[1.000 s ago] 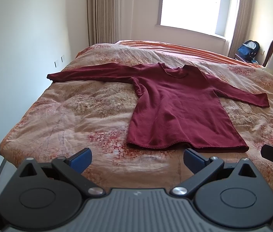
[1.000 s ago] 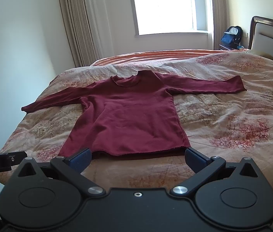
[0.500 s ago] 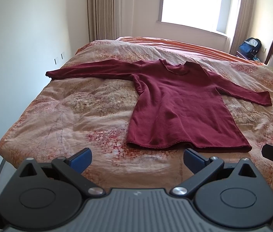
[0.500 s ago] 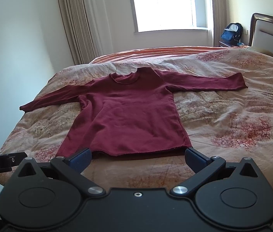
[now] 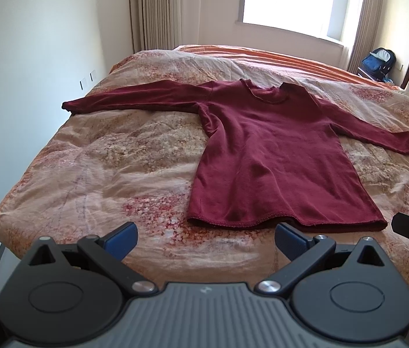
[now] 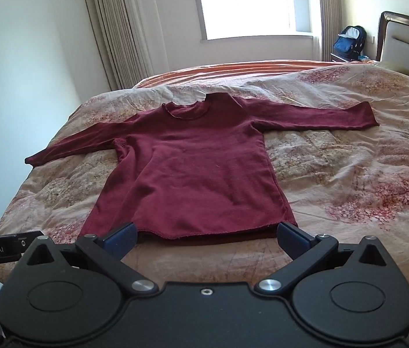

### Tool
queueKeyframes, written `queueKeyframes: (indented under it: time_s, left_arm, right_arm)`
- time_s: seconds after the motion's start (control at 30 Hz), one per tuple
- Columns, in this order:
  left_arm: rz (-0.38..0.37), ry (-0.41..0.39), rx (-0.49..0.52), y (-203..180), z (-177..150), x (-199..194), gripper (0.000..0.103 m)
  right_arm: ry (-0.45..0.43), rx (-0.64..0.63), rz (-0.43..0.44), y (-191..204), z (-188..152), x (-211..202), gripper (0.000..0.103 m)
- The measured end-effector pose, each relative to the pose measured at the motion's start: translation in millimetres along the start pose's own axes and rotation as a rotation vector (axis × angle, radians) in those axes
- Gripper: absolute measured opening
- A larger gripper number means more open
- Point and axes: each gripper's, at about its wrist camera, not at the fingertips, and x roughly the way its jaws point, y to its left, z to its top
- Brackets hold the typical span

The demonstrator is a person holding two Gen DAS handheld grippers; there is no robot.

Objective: Fold small clothes
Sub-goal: 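Reach the right tool to the sleeve cuff and close on it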

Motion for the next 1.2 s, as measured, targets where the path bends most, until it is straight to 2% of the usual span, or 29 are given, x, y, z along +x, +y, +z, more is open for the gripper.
queueKeyframes:
  time_s: [0.23, 0.33, 0.47, 0.6, 0.67, 0.73, 0.9, 1.0, 1.2]
  left_arm:
    - [0.001, 0.033, 0.007, -7, 17, 24, 0.103]
    - [-0.004, 0.050, 0.023, -16, 35, 44, 0.103]
    - [-0.002, 0.050, 0.065, -42, 70, 81, 0.103]
    - [-0.007, 0.027, 0.069, -81, 112, 123, 0.103]
    - [-0.003, 0.022, 0.057, -101, 133, 143, 0.103]
    - [0.000, 0.011, 0.052, -121, 155, 162, 0.103]
    - [0.059, -0.033, 0.019, -167, 198, 214, 0.103]
    - [0.089, -0.012, -0.025, -189, 213, 254, 0.103]
    - [0.127, 0.082, -0.067, -224, 215, 311, 0.103]
  right_arm:
    - [0.024, 0.010, 0.002, -7, 16, 26, 0.103]
    - [0.028, 0.045, -0.006, -23, 25, 43, 0.103]
    - [0.022, 0.068, -0.070, -55, 47, 74, 0.103]
    - [-0.036, 0.097, -0.081, -102, 80, 106, 0.103]
    - [-0.029, 0.121, -0.111, -127, 101, 127, 0.103]
    - [-0.059, 0.141, -0.133, -153, 124, 145, 0.103]
    - [-0.119, 0.216, -0.229, -234, 174, 194, 0.103]
    - [-0.122, 0.299, -0.264, -290, 192, 232, 0.103]
    - [-0.107, 0.414, -0.329, -381, 198, 298, 0.103]
